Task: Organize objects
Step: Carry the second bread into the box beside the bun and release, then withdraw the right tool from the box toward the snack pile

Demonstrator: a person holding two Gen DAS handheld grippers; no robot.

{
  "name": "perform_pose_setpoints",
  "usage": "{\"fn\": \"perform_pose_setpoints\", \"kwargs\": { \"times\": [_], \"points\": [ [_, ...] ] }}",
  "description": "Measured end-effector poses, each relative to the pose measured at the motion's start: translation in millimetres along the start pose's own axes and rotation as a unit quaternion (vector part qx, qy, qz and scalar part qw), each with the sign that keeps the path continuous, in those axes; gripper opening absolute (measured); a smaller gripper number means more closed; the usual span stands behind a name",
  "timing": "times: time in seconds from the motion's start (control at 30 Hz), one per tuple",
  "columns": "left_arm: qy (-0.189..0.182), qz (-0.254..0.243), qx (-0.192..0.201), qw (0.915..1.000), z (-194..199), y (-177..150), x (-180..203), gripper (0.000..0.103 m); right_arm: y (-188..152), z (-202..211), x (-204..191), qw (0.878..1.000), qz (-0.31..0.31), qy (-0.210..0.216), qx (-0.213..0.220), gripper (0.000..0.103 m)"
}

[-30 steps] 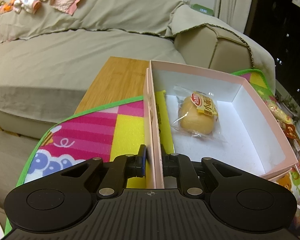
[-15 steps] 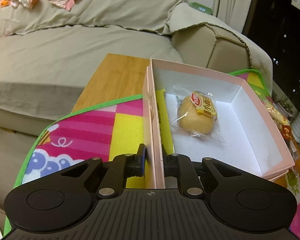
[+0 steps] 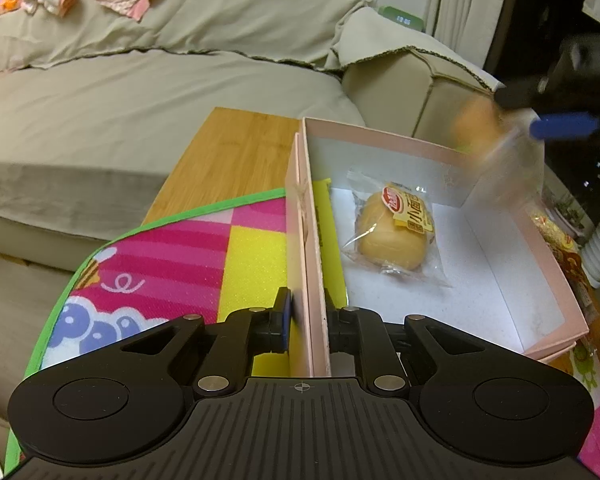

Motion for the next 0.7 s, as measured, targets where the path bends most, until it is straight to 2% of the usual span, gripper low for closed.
{"fn": "perform_pose_setpoints", "kwargs": {
  "times": [0.07,0.17,0.23,0.47,0.7],
  "points": [
    [-0.001,0.000,0.001,1.0000,0,0,0,0.015,-8,-8,12,1.000,-0.016,-0.001,-0.011,0.060],
    [-0.001,0.001,0.001,1.0000,-1,0,0,0.016,-29,4,36,0.999,-0.035,0.006,-0.019,0.064],
    [0.000,0.002,0.003,1.0000,-1,-1,0,0.015,-47,19,52,1.000,-0.026,-0.014,-0.007,0.069],
    [0.000,0.002,0.003,1.0000,-1,-3,0,0.015,-109,57,94,0.998,-0.013,-0.068,-0.006,0.073],
    [0.002,0.002,0.002,1.0000,-1,-3,1,0.015,-133,59,133,0.993,-0.057,-0.102,-0.021,0.075]
  ]
}}
Point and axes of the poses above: each gripper's, at about its wrist camera, not at the fingertips, and z roughly against the way its jaws point, x to its right, y to its top, the point moved 1 cm from there along -z, roughly the way its jaws point, and after that the axes turned 15 degrees about -z, right-handed, at the moved point
